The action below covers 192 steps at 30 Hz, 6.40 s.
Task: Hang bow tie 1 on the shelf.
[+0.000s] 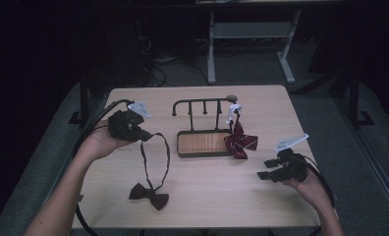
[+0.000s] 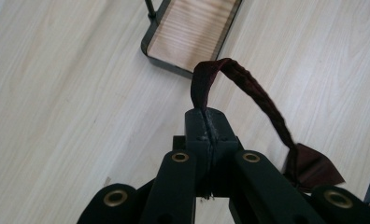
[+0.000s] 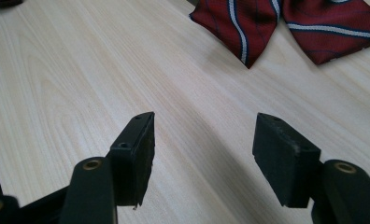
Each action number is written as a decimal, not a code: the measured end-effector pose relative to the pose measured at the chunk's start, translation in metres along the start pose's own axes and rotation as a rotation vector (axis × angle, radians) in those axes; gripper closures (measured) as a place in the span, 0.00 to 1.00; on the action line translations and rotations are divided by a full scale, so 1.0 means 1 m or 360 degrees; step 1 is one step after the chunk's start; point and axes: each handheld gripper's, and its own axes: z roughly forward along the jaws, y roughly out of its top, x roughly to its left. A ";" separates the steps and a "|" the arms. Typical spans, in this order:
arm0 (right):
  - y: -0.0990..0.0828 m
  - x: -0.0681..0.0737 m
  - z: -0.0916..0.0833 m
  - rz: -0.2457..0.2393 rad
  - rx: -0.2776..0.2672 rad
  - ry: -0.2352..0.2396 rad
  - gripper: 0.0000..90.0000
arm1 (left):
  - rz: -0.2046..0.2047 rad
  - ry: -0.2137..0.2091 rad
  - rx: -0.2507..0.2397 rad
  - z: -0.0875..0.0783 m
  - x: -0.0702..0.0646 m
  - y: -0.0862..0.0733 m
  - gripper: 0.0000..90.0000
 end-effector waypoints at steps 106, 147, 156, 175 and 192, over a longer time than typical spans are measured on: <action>-0.003 -0.001 -0.014 -0.0029 -0.0074 -0.0014 0.44 | -0.0103 0.0287 0.0181 -0.008 0.054 0.084 0.94; -0.007 -0.009 -0.027 0.0046 -0.0131 -0.0067 0.39 | -0.0048 0.0168 -0.0047 -0.024 0.016 0.043 0.70; -0.008 -0.011 -0.028 0.0058 -0.0126 -0.0067 0.38 | -0.0024 0.0163 -0.0052 -0.020 0.004 0.032 0.63; -0.009 -0.011 -0.027 0.0078 -0.0117 -0.0068 0.38 | -0.0047 0.0156 -0.0063 -0.005 -0.008 0.004 0.50; -0.010 -0.011 -0.025 0.0074 -0.0105 -0.0063 0.38 | -0.0053 0.0145 -0.0115 0.008 -0.022 -0.018 0.45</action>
